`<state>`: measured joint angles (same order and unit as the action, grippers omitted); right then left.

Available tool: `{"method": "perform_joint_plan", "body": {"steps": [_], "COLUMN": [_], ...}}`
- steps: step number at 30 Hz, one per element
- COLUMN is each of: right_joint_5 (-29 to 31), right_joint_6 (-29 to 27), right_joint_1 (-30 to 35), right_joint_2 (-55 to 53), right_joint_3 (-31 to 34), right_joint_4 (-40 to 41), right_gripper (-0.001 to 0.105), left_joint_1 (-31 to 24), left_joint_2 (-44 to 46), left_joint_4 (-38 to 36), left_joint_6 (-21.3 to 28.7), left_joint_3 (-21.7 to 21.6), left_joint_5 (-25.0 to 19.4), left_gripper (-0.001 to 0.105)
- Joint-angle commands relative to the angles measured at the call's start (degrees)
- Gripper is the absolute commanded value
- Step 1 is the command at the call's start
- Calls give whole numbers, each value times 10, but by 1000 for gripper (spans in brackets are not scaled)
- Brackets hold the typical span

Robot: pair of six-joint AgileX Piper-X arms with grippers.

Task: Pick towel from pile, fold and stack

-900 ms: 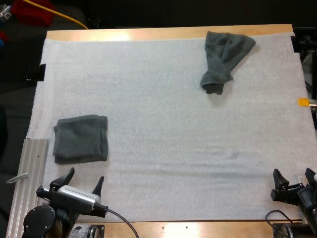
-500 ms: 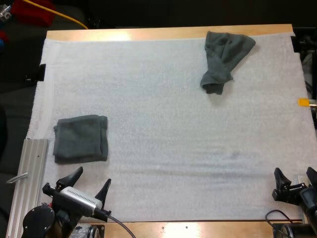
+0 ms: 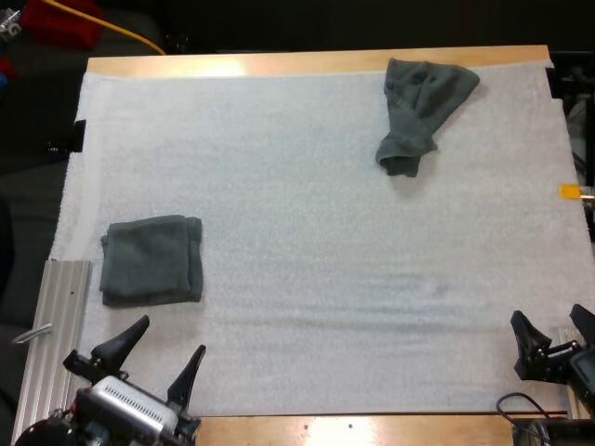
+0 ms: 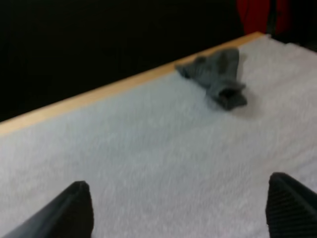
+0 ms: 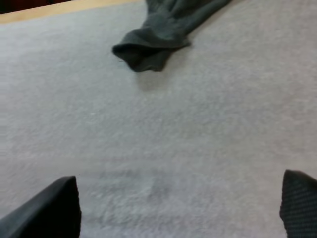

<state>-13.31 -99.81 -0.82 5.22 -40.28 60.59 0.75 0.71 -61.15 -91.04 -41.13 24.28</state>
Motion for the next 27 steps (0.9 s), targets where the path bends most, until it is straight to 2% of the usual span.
{"method": "perform_joint_plan", "body": {"steps": [1, 7, 12, 19, 22, 27], "right_joint_5": [-22, -66, -100, -115, -123, -125], "right_joint_6": [-2, -2, -2, 59, 97, 124], "right_joint_1": [-2, -2, -2, -2, -2, -2], "right_joint_2": [9, 67, 122, 221, 265, 339], "right_joint_3": [-13, -51, -88, -137, -156, -189], "right_joint_4": [0, 0, -2, -43, -64, -72], "right_gripper": [79, 79, 79, 79, 79, 79], "left_joint_1": [2, 2, 2, 2, 2, 2], "left_joint_2": [28, 3, -14, -32, -31, -31], "left_joint_4": [11, 11, 11, 11, 11, 11], "left_joint_6": [-4, -5, -6, -19, -22, -30], "left_joint_3": [-11, -43, -64, -75, -75, -75], "left_joint_5": [14, 79, 92, 128, 128, 129], "left_gripper": [69, 69, 69, 69, 69, 69]}}
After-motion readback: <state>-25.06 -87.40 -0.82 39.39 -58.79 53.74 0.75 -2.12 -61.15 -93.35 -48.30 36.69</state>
